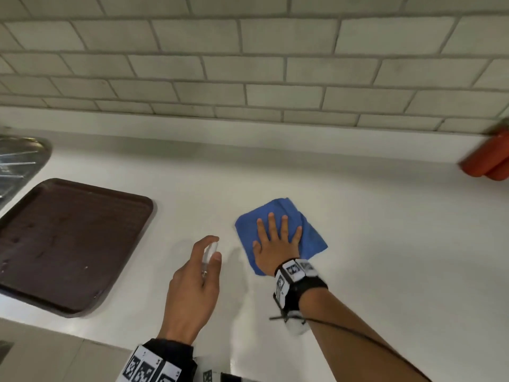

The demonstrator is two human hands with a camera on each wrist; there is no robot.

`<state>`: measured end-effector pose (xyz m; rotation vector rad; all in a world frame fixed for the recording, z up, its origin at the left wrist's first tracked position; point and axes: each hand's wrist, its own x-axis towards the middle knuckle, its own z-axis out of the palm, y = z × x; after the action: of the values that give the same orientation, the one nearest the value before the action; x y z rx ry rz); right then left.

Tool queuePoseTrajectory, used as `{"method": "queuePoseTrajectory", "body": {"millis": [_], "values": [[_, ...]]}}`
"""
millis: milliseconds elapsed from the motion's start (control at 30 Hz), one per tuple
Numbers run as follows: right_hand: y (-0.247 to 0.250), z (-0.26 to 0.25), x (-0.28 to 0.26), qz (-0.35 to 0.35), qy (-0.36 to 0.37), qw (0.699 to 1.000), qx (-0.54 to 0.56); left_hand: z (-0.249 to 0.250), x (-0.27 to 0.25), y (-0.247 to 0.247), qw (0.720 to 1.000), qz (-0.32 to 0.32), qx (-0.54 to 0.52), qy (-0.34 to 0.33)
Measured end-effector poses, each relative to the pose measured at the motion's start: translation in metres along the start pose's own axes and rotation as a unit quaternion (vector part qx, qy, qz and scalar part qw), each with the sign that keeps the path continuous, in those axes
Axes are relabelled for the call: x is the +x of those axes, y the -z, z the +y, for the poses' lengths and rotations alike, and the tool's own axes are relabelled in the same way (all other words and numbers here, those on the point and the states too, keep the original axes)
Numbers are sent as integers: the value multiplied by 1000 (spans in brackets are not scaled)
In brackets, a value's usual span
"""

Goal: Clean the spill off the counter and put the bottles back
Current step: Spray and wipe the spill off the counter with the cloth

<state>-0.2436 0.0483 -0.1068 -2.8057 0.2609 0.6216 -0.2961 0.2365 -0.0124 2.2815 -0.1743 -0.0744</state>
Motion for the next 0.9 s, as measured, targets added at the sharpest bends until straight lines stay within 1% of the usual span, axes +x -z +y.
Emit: {"method": "queuePoseTrajectory", "body": {"millis": [67,133,167,233,267,333,400,467,533,567,633,700,767,833,900], "values": [[-19,-10,-23,5,32,999,-10,-4,9,4,1000,-6,-8,3],[-42,-8,-47,37,44,998,-8,-8,17,8,1000,-9,-15,1],[-49,-3,-56,42,46,998,-6,-10,21,10,1000,-10,-18,-2],[-52,14,-63,21,37,999,-3,-13,26,15,1000,-17,-22,-14],[-45,21,-60,13,28,1000,2,-15,29,18,999,-21,-23,-18],[-25,34,-41,21,3,1000,-3,-22,32,25,999,-28,-23,-19],[-3,42,-11,7,-46,998,34,-30,33,33,999,-35,-22,-19],[15,35,19,-7,-101,994,45,-39,33,42,999,-42,-18,-15],[24,12,37,-24,-120,992,37,-46,32,50,999,-45,-19,-9],[24,-3,40,-24,-118,992,35,-50,32,54,999,-46,-21,-6],[15,-35,36,-17,-85,996,24,-55,34,60,999,-48,-23,-7],[-4,-65,20,-5,-33,999,6,-59,38,64,998,-53,-28,-11],[-27,-83,-8,17,6,1000,-23,-62,42,67,998,-57,-30,-15],[-50,-83,-39,36,20,998,-36,-66,44,67,997,-62,-30,-19],[-63,-62,-68,36,15,998,-44,-69,45,67,997,-69,-28,-23]]}}
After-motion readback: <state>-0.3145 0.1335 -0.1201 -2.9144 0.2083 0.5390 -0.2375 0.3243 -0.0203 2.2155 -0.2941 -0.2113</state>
